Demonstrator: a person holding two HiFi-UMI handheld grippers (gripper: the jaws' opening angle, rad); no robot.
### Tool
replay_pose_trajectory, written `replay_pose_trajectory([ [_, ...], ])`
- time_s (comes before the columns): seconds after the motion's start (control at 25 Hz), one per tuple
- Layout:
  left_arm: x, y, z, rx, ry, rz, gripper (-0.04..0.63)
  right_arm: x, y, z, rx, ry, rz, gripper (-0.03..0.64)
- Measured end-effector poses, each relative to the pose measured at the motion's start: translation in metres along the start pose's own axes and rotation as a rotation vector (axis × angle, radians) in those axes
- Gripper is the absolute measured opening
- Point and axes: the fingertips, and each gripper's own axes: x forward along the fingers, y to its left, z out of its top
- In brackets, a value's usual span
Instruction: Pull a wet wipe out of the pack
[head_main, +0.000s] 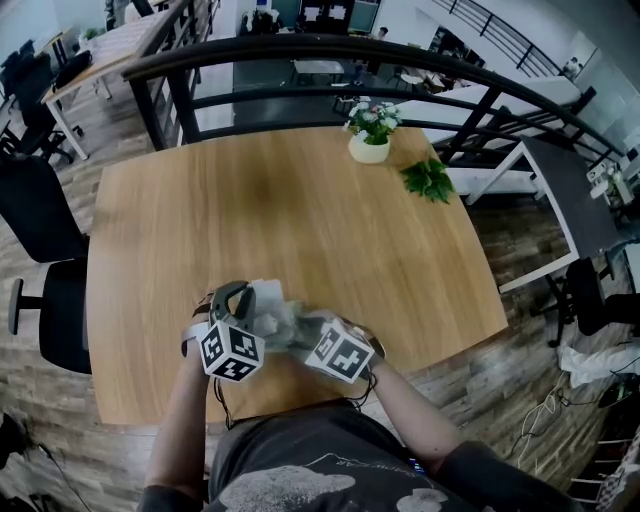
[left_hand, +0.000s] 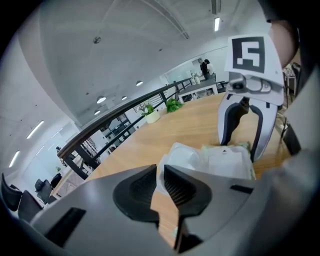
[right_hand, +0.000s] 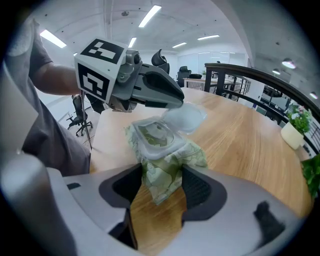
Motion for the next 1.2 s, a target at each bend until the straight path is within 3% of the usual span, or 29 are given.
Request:
replay_pose_trajectory([
  [0.16,0.006,0.001,-0.017,-0.01,0.055,-0.026,0.049,0.001,0.0,0.0,-0.001,0.004,0.005,0.261],
  [0.4,-0.013,0.006,-0.005,-0.041,-0.002,0.013,0.052,0.001,0.0,-0.001,0.003,0.011,0.006,0.261],
  [0.6,-0.032,0.009,-0.002,-0.128,-0.028,0.045,0.052,0.002,-0.001,0.0,0.002,0.007,0.0,0.261],
  [0.76,-0.051,-0.005,0.001,-0.193,-0.058,0.008,0.052,0.0,0.001,0.0,0.01,0.002,-0.009,0.261],
  [0.92,-0.06,-0.032,0.006,-0.204,-0.084,-0.074,0.161,0.002,0.0,-0.001,0.003,-0.011,-0.02,0.261],
  [1.2,-0.06,-0.06,0.013,-0.18,-0.079,-0.121,0.25,0.0,-0.002,-0.002,0.0,-0.018,-0.028,0.261],
])
